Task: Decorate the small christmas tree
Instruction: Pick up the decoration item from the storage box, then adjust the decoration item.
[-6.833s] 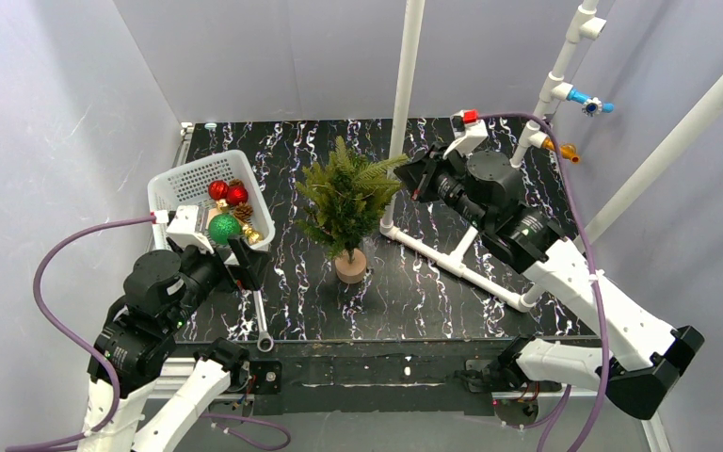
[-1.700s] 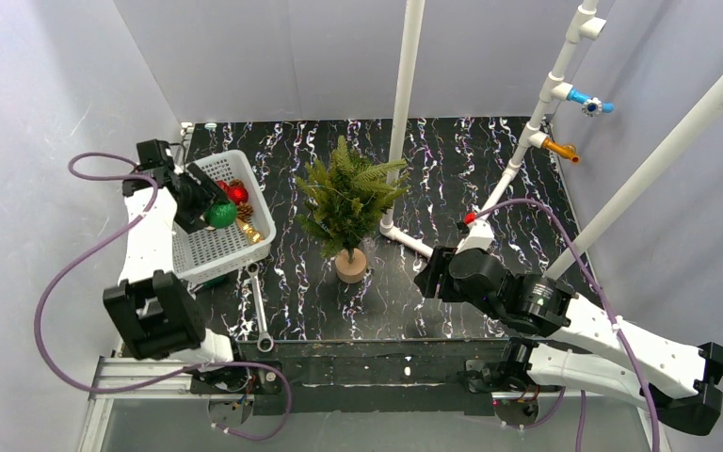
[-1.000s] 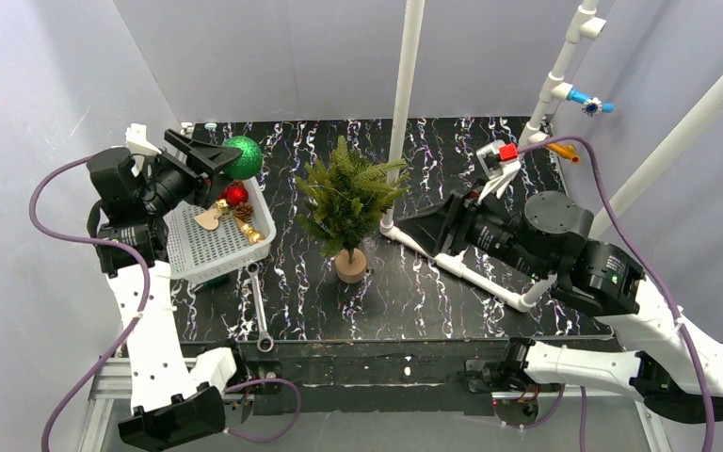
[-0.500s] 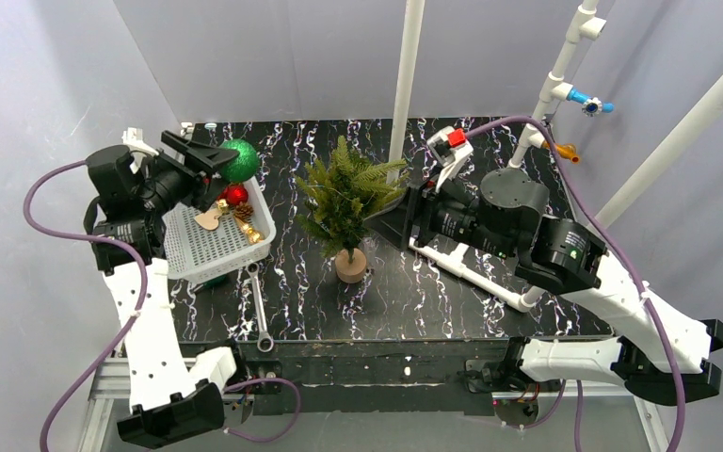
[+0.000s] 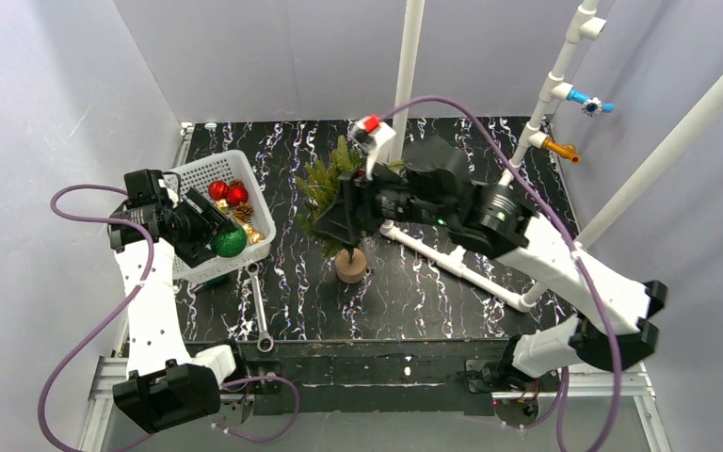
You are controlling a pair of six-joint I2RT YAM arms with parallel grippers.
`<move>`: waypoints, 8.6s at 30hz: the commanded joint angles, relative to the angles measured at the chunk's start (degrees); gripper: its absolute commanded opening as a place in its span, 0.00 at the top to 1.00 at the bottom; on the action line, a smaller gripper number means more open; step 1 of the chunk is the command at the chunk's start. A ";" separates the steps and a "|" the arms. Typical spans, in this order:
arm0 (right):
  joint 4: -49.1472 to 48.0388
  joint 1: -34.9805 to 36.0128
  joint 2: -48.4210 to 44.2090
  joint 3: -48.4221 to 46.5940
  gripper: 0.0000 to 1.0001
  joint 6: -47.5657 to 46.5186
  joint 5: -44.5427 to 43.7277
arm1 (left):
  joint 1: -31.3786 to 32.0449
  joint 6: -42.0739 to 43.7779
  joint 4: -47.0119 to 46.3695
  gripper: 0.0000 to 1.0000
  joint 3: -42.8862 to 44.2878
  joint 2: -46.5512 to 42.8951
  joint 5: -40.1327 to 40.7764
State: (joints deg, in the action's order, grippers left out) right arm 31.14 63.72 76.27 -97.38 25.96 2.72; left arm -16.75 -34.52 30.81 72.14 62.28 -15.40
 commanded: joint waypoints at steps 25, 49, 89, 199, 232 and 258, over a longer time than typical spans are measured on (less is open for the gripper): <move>5.38 13.44 -17.74 30.38 0.36 5.66 -19.30 | 8.27 -8.63 -14.27 0.51 -29.67 -17.39 -38.35; -50.14 -4.13 -31.32 77.78 0.34 53.70 -0.38 | 19.50 -28.44 -61.27 0.55 -44.91 -16.57 -59.45; -71.73 -0.90 -22.26 76.70 0.61 47.75 -5.70 | 26.68 -9.83 -31.41 0.61 -27.52 -16.54 -60.97; -65.30 -1.85 -33.80 72.05 0.49 30.27 -7.32 | 28.22 -35.78 -28.10 0.63 -17.28 -20.51 -40.57; -79.93 -0.88 -24.48 68.82 0.45 38.76 -3.94 | 28.21 -57.22 -36.47 0.65 -12.68 -25.61 -41.19; -110.38 -3.78 -4.26 62.24 0.47 51.46 1.25 | 28.26 -58.91 -37.74 0.68 -7.82 -25.57 -42.28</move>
State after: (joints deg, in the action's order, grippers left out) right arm -73.58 60.01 71.37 -31.40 76.38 2.28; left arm 11.38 -92.73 -3.22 62.02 37.43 -54.48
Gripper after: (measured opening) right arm 0.541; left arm 0.681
